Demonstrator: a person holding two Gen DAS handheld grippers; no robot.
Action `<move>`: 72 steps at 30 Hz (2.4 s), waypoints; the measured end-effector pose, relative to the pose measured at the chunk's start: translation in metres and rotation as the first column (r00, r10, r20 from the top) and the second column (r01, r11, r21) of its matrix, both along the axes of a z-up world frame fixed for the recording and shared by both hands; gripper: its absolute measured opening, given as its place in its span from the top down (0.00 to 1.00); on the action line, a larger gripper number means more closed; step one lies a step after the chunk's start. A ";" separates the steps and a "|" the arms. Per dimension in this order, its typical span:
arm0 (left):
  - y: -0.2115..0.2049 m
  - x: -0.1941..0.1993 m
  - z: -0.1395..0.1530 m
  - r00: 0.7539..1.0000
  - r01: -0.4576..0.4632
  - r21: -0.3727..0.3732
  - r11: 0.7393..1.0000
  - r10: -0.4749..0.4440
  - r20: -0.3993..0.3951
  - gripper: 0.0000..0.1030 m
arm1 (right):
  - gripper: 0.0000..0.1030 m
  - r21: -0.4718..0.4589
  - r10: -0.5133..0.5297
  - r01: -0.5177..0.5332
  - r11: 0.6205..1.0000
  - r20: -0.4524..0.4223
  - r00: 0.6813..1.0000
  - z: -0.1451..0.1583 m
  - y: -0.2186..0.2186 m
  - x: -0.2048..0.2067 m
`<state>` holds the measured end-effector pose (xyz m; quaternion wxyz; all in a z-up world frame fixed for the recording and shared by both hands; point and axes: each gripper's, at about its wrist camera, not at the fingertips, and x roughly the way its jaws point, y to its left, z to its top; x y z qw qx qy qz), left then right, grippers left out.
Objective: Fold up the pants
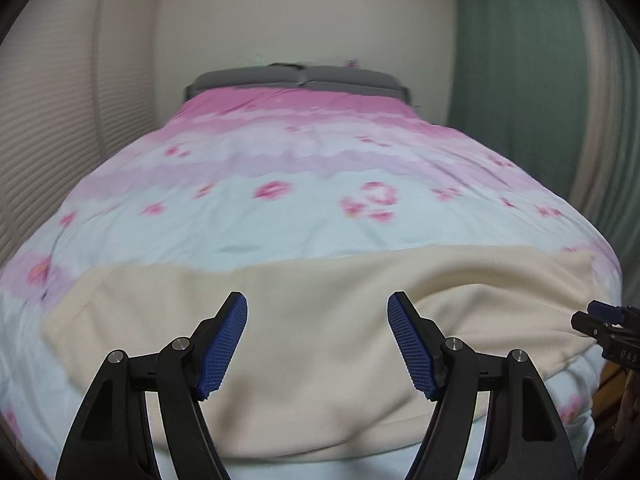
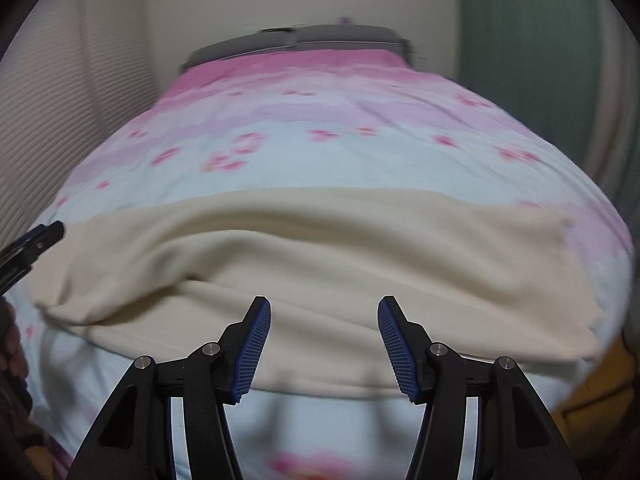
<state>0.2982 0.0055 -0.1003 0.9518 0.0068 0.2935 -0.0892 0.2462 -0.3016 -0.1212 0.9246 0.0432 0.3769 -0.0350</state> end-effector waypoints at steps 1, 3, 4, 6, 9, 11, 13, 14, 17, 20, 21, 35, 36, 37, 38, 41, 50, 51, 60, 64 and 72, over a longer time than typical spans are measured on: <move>-0.017 0.000 0.001 1.000 0.023 0.000 1.000 -0.023 0.007 0.30 | 0.45 -0.015 -0.031 0.031 0.999 -0.002 1.000 -0.001 -0.015 -0.007; -0.041 0.000 0.002 0.999 0.051 -0.005 0.999 -0.051 0.009 0.30 | 0.45 -0.027 -0.070 0.070 0.997 -0.014 0.997 -0.003 -0.040 -0.016; -0.058 0.001 0.001 0.997 0.072 -0.006 0.997 -0.072 0.006 0.30 | 0.44 -0.019 -0.088 0.087 0.996 -0.018 0.996 -0.005 -0.055 -0.021; -0.083 0.000 0.000 0.995 0.101 -0.001 0.995 -0.101 0.006 0.30 | 0.45 -0.010 -0.117 0.117 0.993 -0.030 0.993 -0.007 -0.080 -0.028; -0.125 -0.005 -0.005 0.987 0.162 0.015 0.987 -0.162 0.000 0.30 | 0.44 -0.036 -0.132 0.130 0.991 -0.046 0.990 -0.014 -0.104 -0.035; -0.149 -0.009 -0.009 0.980 0.199 0.036 0.979 -0.199 -0.007 0.30 | 0.45 -0.062 -0.127 0.123 0.990 -0.072 0.989 -0.021 -0.117 -0.035; -0.167 -0.013 -0.014 0.973 0.230 0.050 0.972 -0.229 -0.015 0.30 | 0.45 -0.032 -0.113 0.110 0.993 -0.082 0.990 -0.026 -0.129 -0.036; -0.177 -0.015 -0.017 0.970 0.244 0.059 0.968 -0.243 -0.021 0.30 | 0.45 -0.039 -0.110 0.107 0.994 -0.087 0.990 -0.029 -0.133 -0.034; -0.195 -0.019 -0.023 0.963 0.269 0.079 0.960 -0.267 -0.041 0.30 | 0.45 -0.058 -0.071 0.062 0.996 -0.160 0.985 -0.045 -0.141 -0.022; -0.208 -0.019 -0.027 0.959 0.281 0.093 0.955 -0.277 -0.055 0.30 | 0.45 -0.136 -0.040 0.013 0.991 -0.199 0.979 -0.058 -0.142 -0.019; -0.212 -0.020 -0.028 0.959 0.284 0.097 0.954 -0.279 -0.057 0.30 | 0.45 -0.161 -0.032 -0.001 0.987 -0.202 0.979 -0.061 -0.142 -0.019; -0.250 -0.013 -0.043 0.955 0.291 0.094 0.952 -0.283 -0.088 0.30 | 0.94 -0.171 0.031 -0.055 0.984 -0.142 0.989 -0.071 -0.173 -0.011; -0.252 -0.012 -0.043 0.955 0.291 0.093 0.952 -0.284 -0.089 0.30 | 0.95 -0.175 0.011 -0.031 0.984 -0.115 0.993 -0.064 -0.179 -0.013; -0.255 -0.012 -0.043 0.955 0.292 0.090 0.952 -0.285 -0.089 0.30 | 0.95 -0.181 -0.006 -0.012 0.983 -0.101 0.995 -0.061 -0.182 -0.014; -0.258 -0.011 -0.042 0.954 0.294 0.084 0.952 -0.287 -0.089 0.30 | 0.95 -0.189 -0.038 0.023 0.982 -0.079 0.996 -0.053 -0.190 -0.017; -0.267 -0.011 -0.039 0.950 0.307 0.066 0.950 -0.301 -0.088 0.30 | 0.96 -0.190 -0.119 0.113 0.975 -0.020 0.993 -0.034 -0.215 -0.026; -0.289 -0.020 -0.046 0.931 0.354 0.058 0.934 -0.346 -0.113 0.30 | 0.94 -0.138 -0.134 0.109 0.984 -0.183 0.974 -0.076 -0.228 -0.022; -0.289 -0.021 -0.047 0.931 0.355 0.060 0.933 -0.347 -0.114 0.30 | 0.94 -0.105 -0.121 0.101 0.989 -0.206 0.971 -0.084 -0.226 -0.023; -0.298 -0.017 -0.037 0.930 0.362 0.072 0.929 -0.355 -0.092 0.30 | 0.44 0.128 -0.175 0.169 0.977 0.032 0.984 -0.026 -0.256 -0.058; -0.312 -0.012 -0.027 0.926 0.375 0.068 0.924 -0.370 -0.072 0.30 | 0.38 0.209 -0.224 0.209 0.955 0.053 0.973 -0.010 -0.291 -0.032; -0.359 0.007 -0.014 0.917 0.399 0.070 0.914 -0.397 -0.045 0.30 | 0.57 0.398 -0.241 0.236 0.887 -0.037 0.970 -0.041 -0.345 0.072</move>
